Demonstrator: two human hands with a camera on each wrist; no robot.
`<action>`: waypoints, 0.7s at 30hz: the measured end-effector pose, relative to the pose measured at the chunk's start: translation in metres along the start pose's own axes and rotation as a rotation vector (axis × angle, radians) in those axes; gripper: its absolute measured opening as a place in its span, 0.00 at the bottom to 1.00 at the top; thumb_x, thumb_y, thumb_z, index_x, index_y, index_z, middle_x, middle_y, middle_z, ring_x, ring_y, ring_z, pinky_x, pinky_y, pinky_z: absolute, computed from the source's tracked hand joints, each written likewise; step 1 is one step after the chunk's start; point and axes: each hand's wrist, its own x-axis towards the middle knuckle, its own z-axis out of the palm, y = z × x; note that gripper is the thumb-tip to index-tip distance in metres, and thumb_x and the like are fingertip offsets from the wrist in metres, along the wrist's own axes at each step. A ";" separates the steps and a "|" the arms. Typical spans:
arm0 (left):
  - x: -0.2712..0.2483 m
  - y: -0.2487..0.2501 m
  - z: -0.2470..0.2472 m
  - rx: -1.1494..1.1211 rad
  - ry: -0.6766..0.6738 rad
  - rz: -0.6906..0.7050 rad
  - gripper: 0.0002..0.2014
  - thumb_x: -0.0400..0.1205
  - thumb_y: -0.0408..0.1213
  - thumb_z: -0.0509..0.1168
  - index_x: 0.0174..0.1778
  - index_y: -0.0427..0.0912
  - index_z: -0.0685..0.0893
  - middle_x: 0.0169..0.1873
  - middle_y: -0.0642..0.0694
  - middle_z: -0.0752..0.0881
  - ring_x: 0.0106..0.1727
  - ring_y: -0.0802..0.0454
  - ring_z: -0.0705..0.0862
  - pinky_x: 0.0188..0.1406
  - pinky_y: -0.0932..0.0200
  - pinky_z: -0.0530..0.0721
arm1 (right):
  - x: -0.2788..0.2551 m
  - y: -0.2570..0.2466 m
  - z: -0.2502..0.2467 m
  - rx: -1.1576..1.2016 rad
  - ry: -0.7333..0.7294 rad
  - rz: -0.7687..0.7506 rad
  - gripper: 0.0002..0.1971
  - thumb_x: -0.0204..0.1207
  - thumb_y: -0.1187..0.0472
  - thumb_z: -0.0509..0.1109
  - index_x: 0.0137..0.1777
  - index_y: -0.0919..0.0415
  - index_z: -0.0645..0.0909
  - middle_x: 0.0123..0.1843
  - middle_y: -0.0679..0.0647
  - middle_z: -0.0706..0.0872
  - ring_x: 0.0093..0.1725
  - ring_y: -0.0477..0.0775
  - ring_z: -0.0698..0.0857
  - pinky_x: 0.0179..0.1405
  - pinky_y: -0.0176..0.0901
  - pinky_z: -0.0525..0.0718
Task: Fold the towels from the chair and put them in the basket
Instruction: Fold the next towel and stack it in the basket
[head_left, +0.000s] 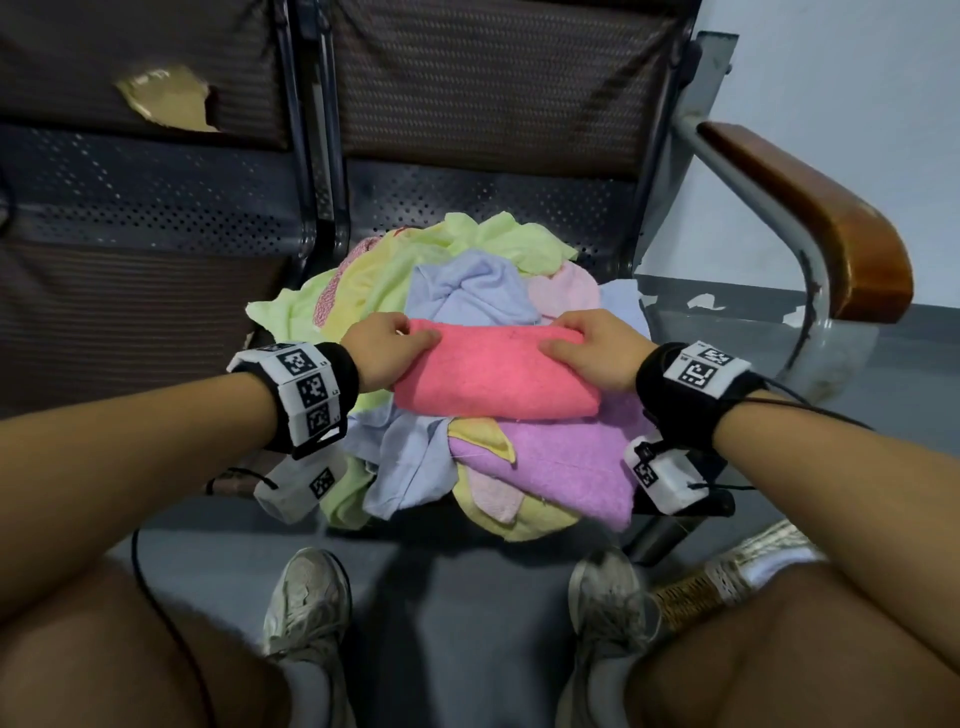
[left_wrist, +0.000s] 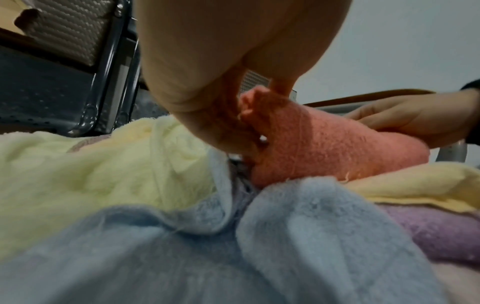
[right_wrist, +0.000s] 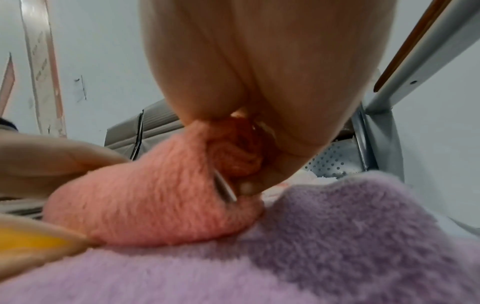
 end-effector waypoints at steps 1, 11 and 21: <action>-0.001 0.000 -0.001 0.046 -0.008 -0.053 0.26 0.82 0.62 0.62 0.50 0.39 0.85 0.45 0.39 0.88 0.41 0.42 0.89 0.35 0.52 0.90 | 0.002 0.001 0.002 -0.033 0.023 0.013 0.10 0.83 0.50 0.68 0.57 0.54 0.84 0.54 0.53 0.88 0.53 0.54 0.86 0.56 0.48 0.84; -0.009 0.019 0.003 -0.294 -0.184 -0.212 0.26 0.78 0.54 0.73 0.58 0.34 0.82 0.47 0.35 0.90 0.35 0.44 0.88 0.32 0.56 0.89 | -0.001 -0.005 0.000 -0.217 -0.021 0.059 0.14 0.80 0.54 0.67 0.64 0.54 0.85 0.61 0.54 0.88 0.58 0.55 0.85 0.63 0.50 0.83; -0.051 0.089 -0.006 -0.706 -0.107 0.243 0.14 0.73 0.25 0.75 0.46 0.45 0.81 0.41 0.38 0.84 0.39 0.47 0.83 0.38 0.59 0.82 | -0.033 -0.065 -0.026 0.369 0.027 -0.121 0.19 0.70 0.48 0.79 0.60 0.49 0.86 0.54 0.47 0.91 0.53 0.46 0.89 0.54 0.43 0.86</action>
